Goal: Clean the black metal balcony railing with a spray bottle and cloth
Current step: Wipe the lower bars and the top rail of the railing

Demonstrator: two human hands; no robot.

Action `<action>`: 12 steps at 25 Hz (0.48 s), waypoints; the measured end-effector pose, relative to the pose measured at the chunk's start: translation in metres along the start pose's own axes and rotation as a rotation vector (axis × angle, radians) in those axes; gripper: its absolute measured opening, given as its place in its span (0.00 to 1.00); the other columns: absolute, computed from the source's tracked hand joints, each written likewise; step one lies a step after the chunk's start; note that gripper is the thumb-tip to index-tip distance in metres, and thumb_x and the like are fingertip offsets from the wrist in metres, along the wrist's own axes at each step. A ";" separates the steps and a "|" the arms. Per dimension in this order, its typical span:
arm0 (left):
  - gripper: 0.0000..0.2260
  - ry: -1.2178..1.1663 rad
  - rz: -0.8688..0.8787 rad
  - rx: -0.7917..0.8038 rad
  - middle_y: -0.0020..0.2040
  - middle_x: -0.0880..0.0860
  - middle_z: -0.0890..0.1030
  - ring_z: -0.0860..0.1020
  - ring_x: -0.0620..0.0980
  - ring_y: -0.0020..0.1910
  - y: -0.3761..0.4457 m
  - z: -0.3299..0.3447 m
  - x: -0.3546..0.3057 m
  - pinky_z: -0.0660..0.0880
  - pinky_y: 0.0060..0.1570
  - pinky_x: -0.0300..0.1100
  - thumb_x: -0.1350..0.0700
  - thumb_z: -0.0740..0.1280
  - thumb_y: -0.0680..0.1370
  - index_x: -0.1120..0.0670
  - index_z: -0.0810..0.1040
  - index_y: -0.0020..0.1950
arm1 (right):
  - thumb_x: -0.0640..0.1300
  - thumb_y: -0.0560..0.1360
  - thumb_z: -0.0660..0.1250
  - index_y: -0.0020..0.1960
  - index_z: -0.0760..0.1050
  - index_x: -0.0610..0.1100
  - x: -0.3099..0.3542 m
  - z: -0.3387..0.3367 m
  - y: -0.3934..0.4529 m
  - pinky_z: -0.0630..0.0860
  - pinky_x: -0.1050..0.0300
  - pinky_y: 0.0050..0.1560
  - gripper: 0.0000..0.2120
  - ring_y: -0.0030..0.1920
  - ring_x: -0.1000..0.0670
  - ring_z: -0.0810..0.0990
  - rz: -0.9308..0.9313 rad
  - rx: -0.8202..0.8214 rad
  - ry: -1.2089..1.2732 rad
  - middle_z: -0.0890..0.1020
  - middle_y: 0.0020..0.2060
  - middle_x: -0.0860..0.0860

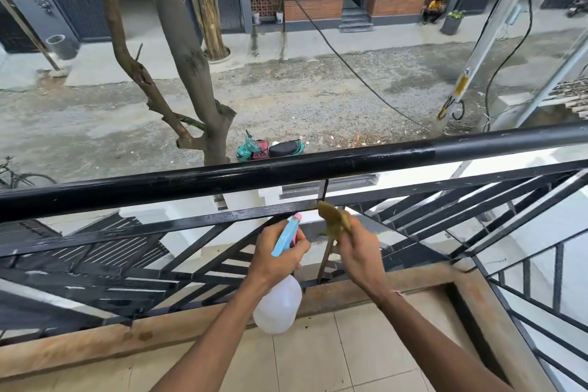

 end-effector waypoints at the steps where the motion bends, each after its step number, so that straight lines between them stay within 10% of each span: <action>1: 0.06 0.003 -0.002 -0.001 0.38 0.52 0.78 0.80 0.52 0.38 0.002 0.006 0.000 0.85 0.39 0.55 0.62 0.72 0.77 0.53 0.80 0.43 | 0.37 0.83 0.58 0.62 0.77 0.44 -0.015 -0.016 0.003 0.81 0.56 0.44 0.12 0.41 0.52 0.80 0.131 -0.072 0.134 0.82 0.45 0.50; 4: 0.05 -0.001 -0.038 -0.017 0.40 0.53 0.78 0.80 0.52 0.39 0.010 0.026 0.003 0.85 0.39 0.53 0.61 0.72 0.77 0.52 0.80 0.44 | 0.38 0.83 0.58 0.51 0.76 0.44 -0.045 -0.056 0.017 0.78 0.45 0.43 0.08 0.39 0.49 0.77 0.284 -0.211 0.297 0.80 0.42 0.46; 6: 0.04 -0.003 -0.064 -0.046 0.41 0.54 0.79 0.80 0.52 0.40 0.014 0.041 0.002 0.85 0.39 0.51 0.61 0.73 0.77 0.52 0.80 0.45 | 0.35 0.82 0.58 0.64 0.73 0.39 -0.040 -0.070 0.037 0.79 0.43 0.47 0.12 0.45 0.48 0.79 0.128 -0.191 0.160 0.81 0.50 0.45; 8: 0.03 -0.015 -0.087 -0.099 0.42 0.53 0.79 0.81 0.52 0.41 0.018 0.056 -0.002 0.85 0.39 0.50 0.60 0.73 0.77 0.53 0.81 0.46 | 0.31 0.80 0.59 0.78 0.59 0.37 -0.037 -0.055 0.057 0.70 0.43 0.71 0.27 0.69 0.42 0.71 -0.038 -0.014 -0.087 0.70 0.73 0.40; 12: 0.08 0.030 -0.148 -0.274 0.33 0.48 0.76 0.78 0.49 0.34 0.019 0.086 -0.004 0.85 0.37 0.55 0.60 0.73 0.76 0.52 0.79 0.39 | 0.29 0.75 0.64 0.80 0.51 0.37 -0.051 -0.029 0.059 0.56 0.39 0.78 0.38 0.80 0.38 0.51 -0.312 0.127 -0.419 0.53 0.80 0.38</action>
Point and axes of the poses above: each hand's wrist, its own y-axis towards the middle knuckle, its own z-axis out of the palm, x = y × z, the point moved 9 cm from there along y, towards the middle knuckle
